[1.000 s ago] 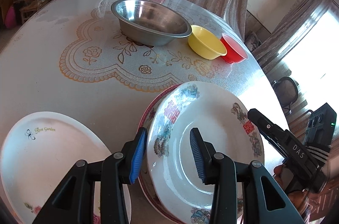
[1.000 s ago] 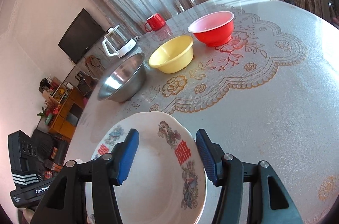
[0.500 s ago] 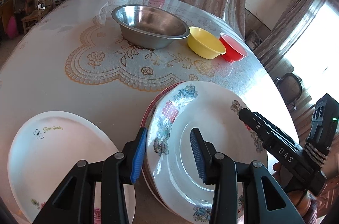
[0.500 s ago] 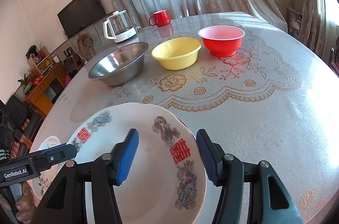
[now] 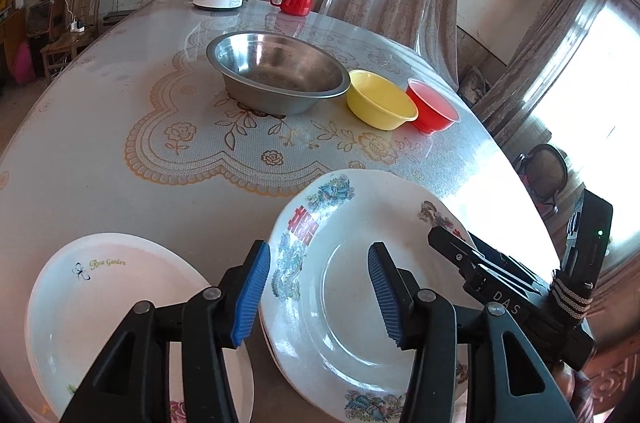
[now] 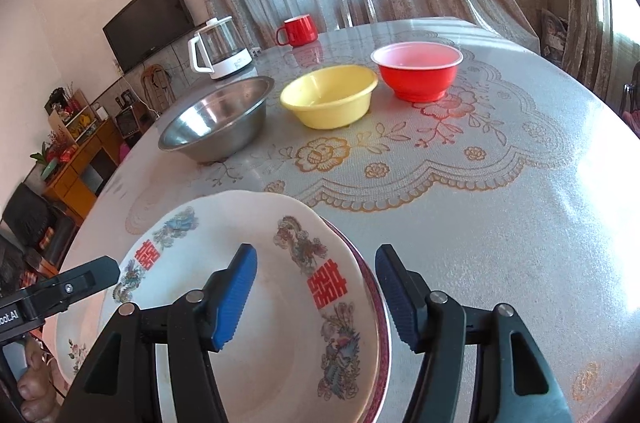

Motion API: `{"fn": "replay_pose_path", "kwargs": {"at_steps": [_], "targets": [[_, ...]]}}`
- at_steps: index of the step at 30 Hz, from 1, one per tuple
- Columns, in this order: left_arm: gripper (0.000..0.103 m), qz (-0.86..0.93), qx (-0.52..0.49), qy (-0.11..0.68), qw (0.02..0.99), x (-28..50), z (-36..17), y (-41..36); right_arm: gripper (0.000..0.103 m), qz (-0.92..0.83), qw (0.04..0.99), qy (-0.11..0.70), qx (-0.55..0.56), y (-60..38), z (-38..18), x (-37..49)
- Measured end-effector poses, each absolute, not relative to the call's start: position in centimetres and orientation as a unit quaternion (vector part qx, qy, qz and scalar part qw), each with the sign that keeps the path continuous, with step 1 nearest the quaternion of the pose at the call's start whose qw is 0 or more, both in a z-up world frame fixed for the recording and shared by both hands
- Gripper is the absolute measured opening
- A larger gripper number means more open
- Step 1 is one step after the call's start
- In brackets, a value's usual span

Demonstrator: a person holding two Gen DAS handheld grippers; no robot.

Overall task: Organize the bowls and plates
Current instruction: 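Carry the double-happiness plate with both tools and lower it onto the floral plate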

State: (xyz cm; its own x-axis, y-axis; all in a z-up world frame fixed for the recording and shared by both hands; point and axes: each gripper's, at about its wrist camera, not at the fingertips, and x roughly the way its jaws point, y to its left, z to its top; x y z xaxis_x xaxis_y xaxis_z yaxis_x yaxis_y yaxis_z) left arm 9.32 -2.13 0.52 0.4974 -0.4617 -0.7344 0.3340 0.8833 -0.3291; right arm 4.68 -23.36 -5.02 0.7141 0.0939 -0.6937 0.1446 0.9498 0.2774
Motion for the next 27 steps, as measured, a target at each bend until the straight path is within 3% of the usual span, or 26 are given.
{"fn": "replay_pose_path", "kwargs": {"at_steps": [5,17,27], "targets": [[0.058,-0.227,-0.066,0.445,0.863,9.3,0.2,-2.3,0.061,-0.018,0.911,0.383,0.151,-23.6,-5.9,4.0],[0.060,-0.235,-0.059,0.443,0.863,8.6,0.1,-2.8,0.042,-0.019,0.909,0.393,0.140,-23.7,-6.1,3.5],[0.062,-0.224,-0.070,0.445,0.864,8.1,-0.1,-2.1,0.040,-0.027,0.913,0.391,0.113,-23.2,-5.7,3.1]]}}
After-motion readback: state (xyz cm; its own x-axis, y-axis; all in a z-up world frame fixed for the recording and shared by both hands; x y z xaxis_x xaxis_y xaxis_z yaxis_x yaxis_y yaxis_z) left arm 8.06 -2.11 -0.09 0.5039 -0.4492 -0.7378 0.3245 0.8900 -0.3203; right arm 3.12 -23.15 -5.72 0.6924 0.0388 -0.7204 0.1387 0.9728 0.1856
